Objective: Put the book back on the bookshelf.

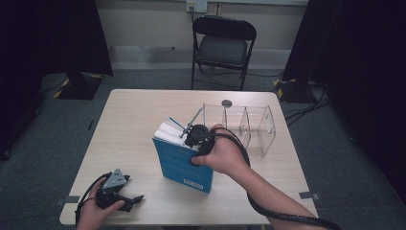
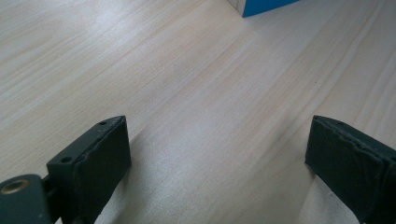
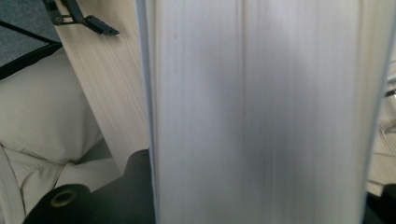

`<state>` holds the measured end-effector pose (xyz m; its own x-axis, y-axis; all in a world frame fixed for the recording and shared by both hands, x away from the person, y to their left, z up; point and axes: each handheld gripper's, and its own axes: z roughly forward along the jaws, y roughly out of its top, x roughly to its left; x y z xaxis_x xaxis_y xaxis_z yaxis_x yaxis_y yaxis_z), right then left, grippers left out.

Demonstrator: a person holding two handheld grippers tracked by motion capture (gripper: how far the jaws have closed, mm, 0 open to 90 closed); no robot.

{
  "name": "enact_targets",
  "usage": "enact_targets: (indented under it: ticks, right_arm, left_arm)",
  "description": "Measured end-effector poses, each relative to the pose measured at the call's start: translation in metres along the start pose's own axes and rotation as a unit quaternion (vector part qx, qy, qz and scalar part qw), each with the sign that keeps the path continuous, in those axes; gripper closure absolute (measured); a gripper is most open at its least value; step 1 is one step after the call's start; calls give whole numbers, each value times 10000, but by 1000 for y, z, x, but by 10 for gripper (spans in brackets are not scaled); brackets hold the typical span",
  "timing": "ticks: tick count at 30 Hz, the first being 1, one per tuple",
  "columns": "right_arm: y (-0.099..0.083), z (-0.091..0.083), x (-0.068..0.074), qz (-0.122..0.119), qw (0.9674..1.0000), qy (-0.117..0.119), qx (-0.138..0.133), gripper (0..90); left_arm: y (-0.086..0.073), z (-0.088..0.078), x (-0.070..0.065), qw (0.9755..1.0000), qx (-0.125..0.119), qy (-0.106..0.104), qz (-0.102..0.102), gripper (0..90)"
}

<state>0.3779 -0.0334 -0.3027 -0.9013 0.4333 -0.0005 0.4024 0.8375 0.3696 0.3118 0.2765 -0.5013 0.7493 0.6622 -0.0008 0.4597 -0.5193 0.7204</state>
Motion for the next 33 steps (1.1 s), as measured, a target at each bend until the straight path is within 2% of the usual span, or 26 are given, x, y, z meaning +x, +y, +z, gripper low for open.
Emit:
enact_targets:
  ticks: [3, 7, 8, 10, 14, 15, 16, 21, 26, 33]
  right_arm:
    - [1, -4, 0, 115, 9999, -31, 93, 614]
    - [0, -12, -2, 110, 9995, -115, 277, 614]
    - [-2, -15, -2, 172, 9993, -108, 304, 615]
    - [-7, -19, -5, 271, 9992, -84, 271, 615]
    - [-19, -30, -11, 439, 9989, -9, 145, 615]
    - [-21, -33, -11, 545, 9984, 7, 159, 615]
    - [-23, -36, -12, 527, 9985, -10, 144, 615]
    - [-35, -45, -17, 787, 9969, -17, 79, 615]
    - [-47, -52, -23, 932, 9956, -87, 90, 615]
    - [-65, -60, -32, 1187, 9929, -35, 15, 615]
  left_arm:
    - [0, 0, 0, 10000, -5, -4, -5, 61]
    - [0, 0, 0, 10000, -4, -4, -1, 61]
    - [0, 0, 0, 10000, 0, 1, 4, 61]
    - [0, 0, -1, 10000, -10, -25, -59, 60]
    - [0, 0, -1, 10000, -1, -19, -46, 59]
    - [0, 0, -1, 10000, 0, -21, -46, 59]
    - [0, 0, -1, 10000, -2, -27, -48, 59]
    - [0, 0, -1, 10000, 2, -20, -39, 57]
    - [0, 1, -1, 10000, 1, -22, -40, 55]
    - [0, 1, -1, 10000, 7, -22, -28, 52]
